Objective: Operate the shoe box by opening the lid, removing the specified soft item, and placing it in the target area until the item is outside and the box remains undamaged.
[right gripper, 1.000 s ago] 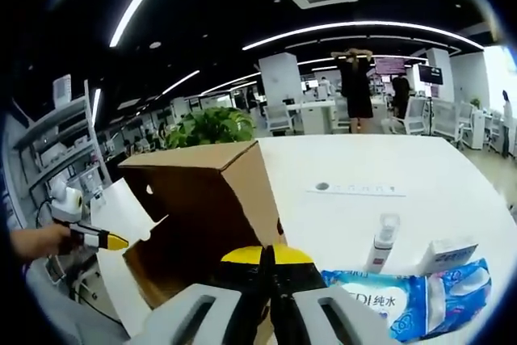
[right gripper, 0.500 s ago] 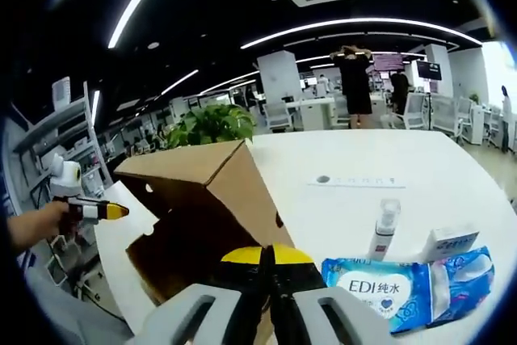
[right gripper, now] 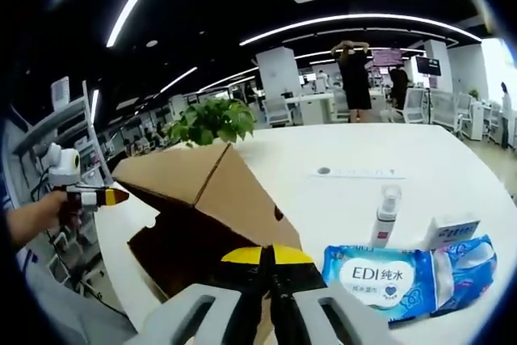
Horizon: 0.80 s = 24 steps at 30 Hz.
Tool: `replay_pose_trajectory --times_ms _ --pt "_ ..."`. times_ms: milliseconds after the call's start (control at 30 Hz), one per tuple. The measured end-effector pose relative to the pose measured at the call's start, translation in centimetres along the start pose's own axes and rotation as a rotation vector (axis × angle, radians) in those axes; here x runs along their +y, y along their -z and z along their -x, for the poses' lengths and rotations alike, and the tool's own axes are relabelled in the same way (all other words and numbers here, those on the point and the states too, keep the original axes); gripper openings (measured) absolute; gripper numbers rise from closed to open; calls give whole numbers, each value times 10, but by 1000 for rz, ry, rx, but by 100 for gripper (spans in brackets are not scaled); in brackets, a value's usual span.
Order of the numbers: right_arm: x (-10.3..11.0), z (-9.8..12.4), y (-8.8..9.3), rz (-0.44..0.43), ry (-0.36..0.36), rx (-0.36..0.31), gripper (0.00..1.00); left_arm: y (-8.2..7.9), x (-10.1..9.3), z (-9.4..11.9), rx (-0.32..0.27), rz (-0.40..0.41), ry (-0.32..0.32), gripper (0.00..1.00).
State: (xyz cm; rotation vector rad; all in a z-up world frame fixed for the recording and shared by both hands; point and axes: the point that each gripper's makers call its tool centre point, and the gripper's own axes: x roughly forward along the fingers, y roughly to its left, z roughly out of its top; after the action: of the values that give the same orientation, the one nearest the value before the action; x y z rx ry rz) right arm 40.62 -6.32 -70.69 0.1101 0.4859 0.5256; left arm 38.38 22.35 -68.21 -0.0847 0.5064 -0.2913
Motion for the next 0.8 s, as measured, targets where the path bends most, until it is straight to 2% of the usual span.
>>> replay_pose_trajectory --times_ms 233,467,800 --pt "0 0 5 -16 -6 13 0 5 -1 0 14 -10 4 14" --pt "2 2 18 -12 -13 46 0 14 -1 3 26 -9 10 14" --pt "8 5 30 45 -45 65 0 30 -4 6 61 -11 26 16"
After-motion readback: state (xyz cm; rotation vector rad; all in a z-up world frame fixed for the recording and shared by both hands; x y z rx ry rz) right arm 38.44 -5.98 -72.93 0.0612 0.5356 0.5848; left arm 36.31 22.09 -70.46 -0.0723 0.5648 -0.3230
